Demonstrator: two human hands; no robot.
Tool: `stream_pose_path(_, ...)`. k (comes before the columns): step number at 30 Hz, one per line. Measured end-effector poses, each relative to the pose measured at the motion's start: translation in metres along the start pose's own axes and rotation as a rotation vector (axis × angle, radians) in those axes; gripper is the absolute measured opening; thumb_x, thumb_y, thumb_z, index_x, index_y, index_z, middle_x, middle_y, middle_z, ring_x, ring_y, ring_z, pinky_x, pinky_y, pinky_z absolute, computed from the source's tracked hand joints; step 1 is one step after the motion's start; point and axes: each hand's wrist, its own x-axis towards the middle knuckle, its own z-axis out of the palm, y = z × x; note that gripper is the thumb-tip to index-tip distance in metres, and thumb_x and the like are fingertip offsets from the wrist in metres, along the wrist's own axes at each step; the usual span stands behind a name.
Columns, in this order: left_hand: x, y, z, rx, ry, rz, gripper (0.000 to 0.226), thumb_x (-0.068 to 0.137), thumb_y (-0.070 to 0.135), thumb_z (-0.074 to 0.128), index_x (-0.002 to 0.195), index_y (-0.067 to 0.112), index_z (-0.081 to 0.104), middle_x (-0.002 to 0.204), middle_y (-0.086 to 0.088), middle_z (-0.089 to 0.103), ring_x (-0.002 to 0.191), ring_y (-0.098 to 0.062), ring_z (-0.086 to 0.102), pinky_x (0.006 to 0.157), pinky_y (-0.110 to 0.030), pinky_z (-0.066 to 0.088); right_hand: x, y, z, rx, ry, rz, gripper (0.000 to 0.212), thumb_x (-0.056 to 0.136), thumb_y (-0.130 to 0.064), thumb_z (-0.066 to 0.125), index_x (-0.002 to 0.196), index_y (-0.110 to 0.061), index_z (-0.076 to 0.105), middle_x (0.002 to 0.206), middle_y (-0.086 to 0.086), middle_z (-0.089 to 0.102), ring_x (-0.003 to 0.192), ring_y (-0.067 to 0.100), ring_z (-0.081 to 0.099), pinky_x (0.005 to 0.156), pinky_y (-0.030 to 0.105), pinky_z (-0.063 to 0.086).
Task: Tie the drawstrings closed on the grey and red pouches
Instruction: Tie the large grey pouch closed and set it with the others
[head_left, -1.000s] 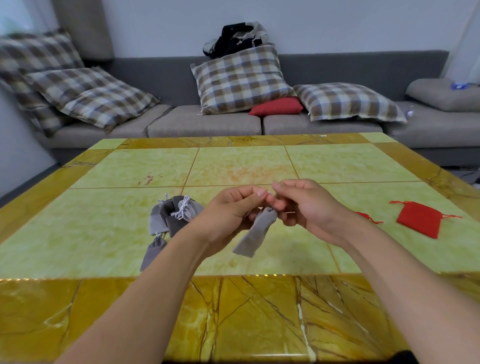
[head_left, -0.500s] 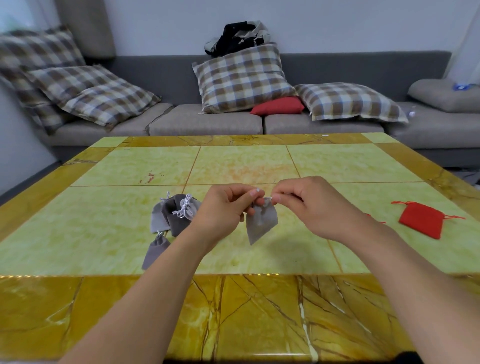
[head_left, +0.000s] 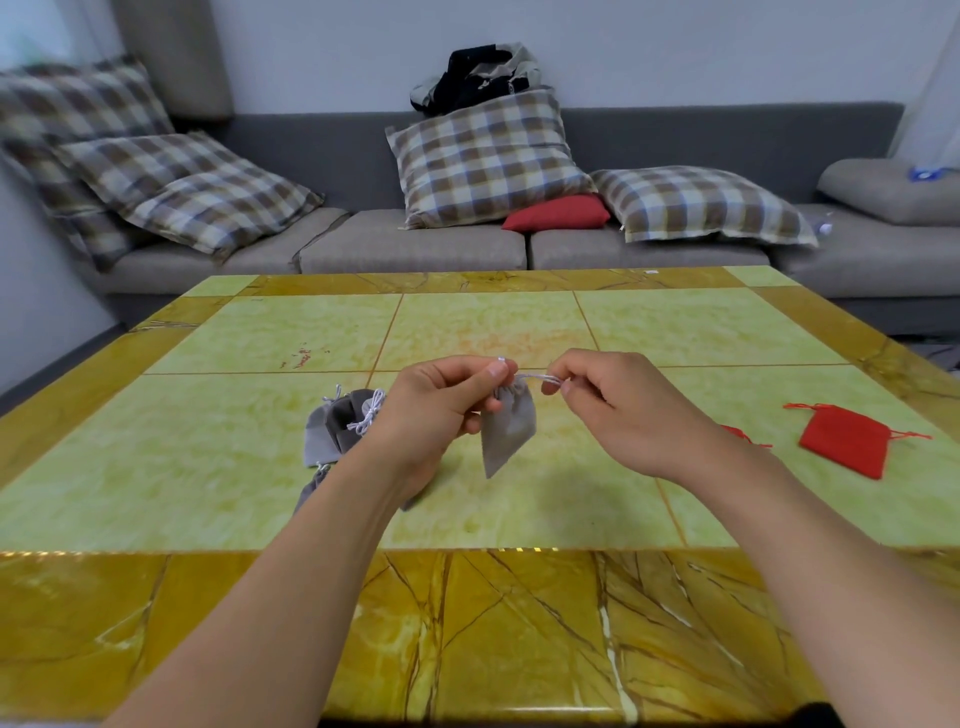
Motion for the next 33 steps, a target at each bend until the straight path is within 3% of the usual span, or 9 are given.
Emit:
stream_pose_path(2,0.000,0.000,0.000,0.029,-0.017,0.014,0.014,0.089,0.019,0.067,0.089,0.010,0.078,0.071,-0.006,0.063,0.059,-0.008,0.050,0.049,-0.015,0.040,0.002,0.001,0.005,0.040,-0.043,0.050,0.018,0.096,-0.019,0.053,0.089,-0.010,0.066,0.060,-0.006,0.049,0.050,0.007,0.039,0.051,0.026,0.031)
stream_pose_path(5,-0.003,0.000,0.001,0.070,-0.066,0.049,0.026,0.080,0.028,0.070,0.089,0.005,0.078,0.071,-0.006,0.061,0.060,-0.010,0.046,0.050,-0.016,0.038,0.004,-0.003,0.011,0.067,-0.055,0.049,0.034,0.096,-0.033,0.057,0.079,-0.003,0.059,0.061,-0.002,0.043,0.053,0.011,0.036,0.052,0.028,0.027)
stream_pose_path(8,-0.003,-0.001,-0.001,0.098,-0.081,0.045,0.024,0.084,0.027,0.069,0.089,0.005,0.078,0.069,-0.002,0.062,0.062,-0.010,0.046,0.051,-0.016,0.039,0.005,-0.004,0.016,0.100,-0.048,0.055,0.041,0.098,-0.040,0.053,0.086,-0.002,0.063,0.059,-0.004,0.042,0.052,0.010,0.036,0.052,0.028,0.026)
stream_pose_path(18,-0.006,-0.001,0.001,0.284,-0.092,0.098,0.017,0.089,0.021,0.070,0.089,0.007,0.079,0.081,-0.006,0.075,0.063,-0.004,0.056,0.054,-0.020,0.042,0.005,-0.003,0.018,0.095,-0.024,0.093,0.037,0.100,-0.037,0.052,0.080,-0.008,0.065,0.058,-0.003,0.054,0.049,0.012,0.045,0.050,0.031,0.035)
stream_pose_path(23,-0.003,-0.006,-0.001,0.319,0.004,0.156,0.009,0.085,0.016,0.075,0.084,0.008,0.080,0.071,-0.002,0.075,0.057,-0.002,0.058,0.050,-0.017,0.044,0.002,-0.010,0.009,0.132,-0.136,0.075,0.029,0.099,-0.032,0.055,0.080,-0.013,0.066,0.051,-0.012,0.041,0.045,0.005,0.034,0.051,0.027,0.029)
stream_pose_path(28,-0.005,-0.009,0.000,0.487,-0.198,0.210,0.017,0.095,0.013,0.064,0.091,0.005,0.078,0.073,-0.002,0.073,0.061,-0.003,0.055,0.057,-0.019,0.046,-0.003,-0.017,0.001,0.045,-0.112,-0.086,0.020,0.096,-0.027,0.062,0.079,-0.019,0.068,0.053,-0.016,0.049,0.052,0.002,0.046,0.053,0.015,0.032)
stream_pose_path(33,-0.010,-0.005,-0.001,0.478,-0.313,0.134,0.019,0.099,0.014,0.058,0.093,0.009,0.076,0.074,0.004,0.070,0.065,-0.007,0.053,0.062,-0.020,0.046,-0.001,-0.011,-0.001,0.007,0.000,-0.241,0.008,0.084,-0.024,0.076,0.078,-0.019,0.077,0.073,-0.008,0.064,0.070,0.005,0.057,0.061,0.016,0.040)
